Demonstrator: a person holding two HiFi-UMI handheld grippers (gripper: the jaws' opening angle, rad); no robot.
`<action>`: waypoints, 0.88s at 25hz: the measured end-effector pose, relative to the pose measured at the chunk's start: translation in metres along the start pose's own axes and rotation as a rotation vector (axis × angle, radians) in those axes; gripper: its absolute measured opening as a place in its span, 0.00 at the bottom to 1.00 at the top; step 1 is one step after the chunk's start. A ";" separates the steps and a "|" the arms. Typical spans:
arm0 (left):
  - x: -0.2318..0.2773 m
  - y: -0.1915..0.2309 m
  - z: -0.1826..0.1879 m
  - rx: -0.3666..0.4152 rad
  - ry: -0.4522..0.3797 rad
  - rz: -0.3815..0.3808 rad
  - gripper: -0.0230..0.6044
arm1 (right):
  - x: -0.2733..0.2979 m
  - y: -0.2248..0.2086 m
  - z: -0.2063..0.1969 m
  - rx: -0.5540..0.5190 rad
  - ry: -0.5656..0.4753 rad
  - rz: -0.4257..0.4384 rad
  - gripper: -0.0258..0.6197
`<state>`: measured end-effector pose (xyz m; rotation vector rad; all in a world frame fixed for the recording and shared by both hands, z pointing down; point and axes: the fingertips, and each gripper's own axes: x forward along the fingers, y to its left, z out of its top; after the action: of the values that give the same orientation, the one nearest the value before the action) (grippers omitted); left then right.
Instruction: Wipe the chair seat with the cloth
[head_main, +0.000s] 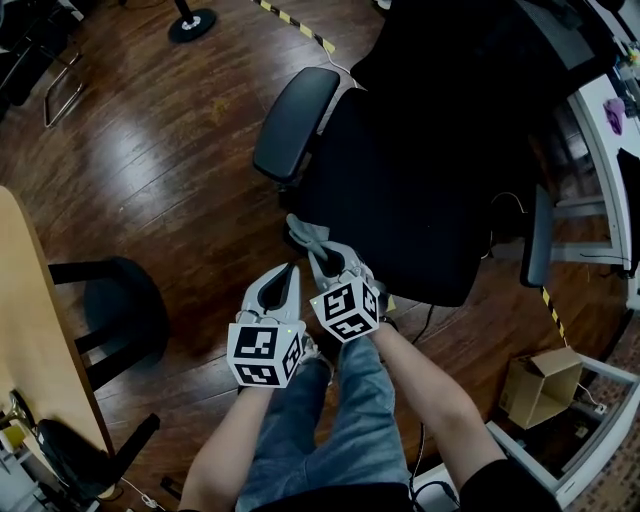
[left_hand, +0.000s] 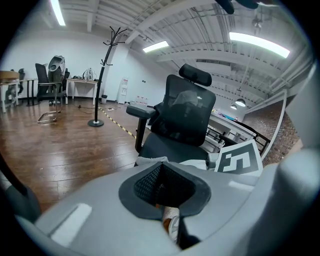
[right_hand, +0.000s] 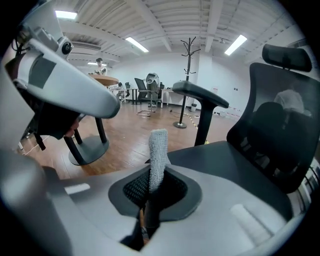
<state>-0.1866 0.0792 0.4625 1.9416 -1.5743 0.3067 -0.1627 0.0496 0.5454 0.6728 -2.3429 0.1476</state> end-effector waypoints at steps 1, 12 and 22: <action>0.001 -0.004 0.003 0.000 -0.006 -0.005 0.04 | -0.004 -0.005 0.003 -0.001 -0.012 -0.007 0.05; 0.064 -0.066 0.047 0.029 -0.039 -0.085 0.04 | -0.034 -0.160 0.046 -0.040 -0.105 -0.162 0.05; 0.138 -0.108 0.095 0.054 -0.023 -0.118 0.04 | 0.013 -0.317 0.028 -0.135 0.022 -0.247 0.05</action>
<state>-0.0670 -0.0761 0.4282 2.0768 -1.4729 0.2808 -0.0274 -0.2360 0.5084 0.8803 -2.2037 -0.1123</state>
